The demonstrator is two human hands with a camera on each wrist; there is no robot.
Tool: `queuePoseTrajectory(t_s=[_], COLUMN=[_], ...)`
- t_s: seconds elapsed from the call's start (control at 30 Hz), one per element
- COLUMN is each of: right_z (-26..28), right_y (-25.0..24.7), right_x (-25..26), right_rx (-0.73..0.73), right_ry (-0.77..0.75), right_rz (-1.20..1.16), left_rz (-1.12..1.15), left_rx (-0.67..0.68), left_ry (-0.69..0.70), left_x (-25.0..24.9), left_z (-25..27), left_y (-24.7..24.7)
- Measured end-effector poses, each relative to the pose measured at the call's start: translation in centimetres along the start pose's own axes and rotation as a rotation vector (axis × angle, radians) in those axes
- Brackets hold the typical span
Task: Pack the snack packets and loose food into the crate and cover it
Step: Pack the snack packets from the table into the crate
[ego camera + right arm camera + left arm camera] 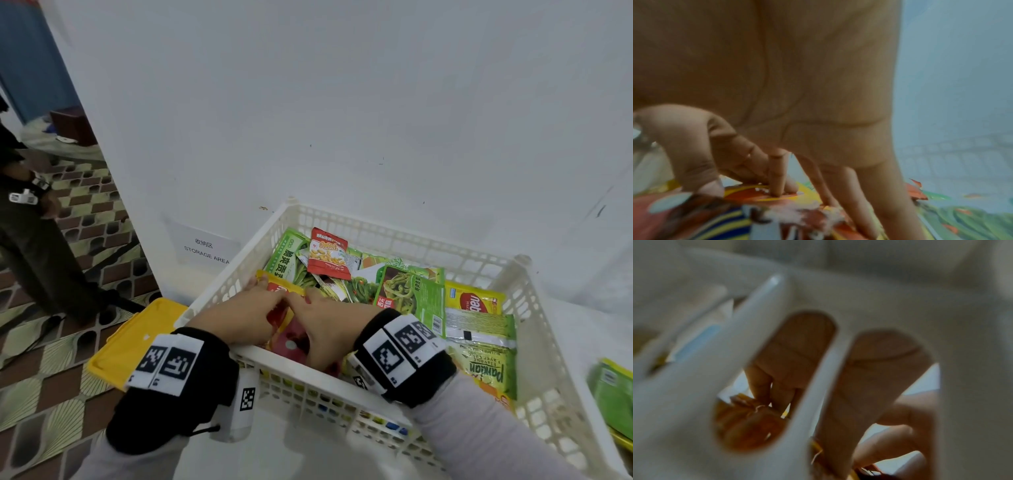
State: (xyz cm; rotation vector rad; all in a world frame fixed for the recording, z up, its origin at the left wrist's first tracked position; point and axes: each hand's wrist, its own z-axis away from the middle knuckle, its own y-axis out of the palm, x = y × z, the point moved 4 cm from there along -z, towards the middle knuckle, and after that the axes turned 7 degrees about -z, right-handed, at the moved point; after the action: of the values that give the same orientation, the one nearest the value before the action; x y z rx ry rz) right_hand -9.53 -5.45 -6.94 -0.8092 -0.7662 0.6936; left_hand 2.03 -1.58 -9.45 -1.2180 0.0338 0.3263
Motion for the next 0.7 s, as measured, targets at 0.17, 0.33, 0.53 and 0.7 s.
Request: queuePoseTrajectory(t_s=[0.17, 0.33, 0.53, 0.7], right_z=[1.4, 0.7, 0.3, 0.8], right_y=[-1.2, -0.5, -0.6, -2.2], right_x=[-0.3, 0.2, 0.2, -1.1], right_rx=[0.053, -0.052, -0.112, -0.166], right_ry=[-0.101, -0.090, -0.139, -0.147], right_rz=[-0.053, 0.099, 0.081, -0.196], left_rz=[-0.132, -0.130, -0.183, -0.219], left_rx=[0.060, -0.041, -0.106, -0.015], left_ry=[-0.018, -0.005, 0.005, 0.140], left_x=[0.5, 0.2, -1.1, -2.8], left_z=[-0.7, -0.1, 2.4, 7.4], left_y=[0.7, 0.1, -1.7, -5.2])
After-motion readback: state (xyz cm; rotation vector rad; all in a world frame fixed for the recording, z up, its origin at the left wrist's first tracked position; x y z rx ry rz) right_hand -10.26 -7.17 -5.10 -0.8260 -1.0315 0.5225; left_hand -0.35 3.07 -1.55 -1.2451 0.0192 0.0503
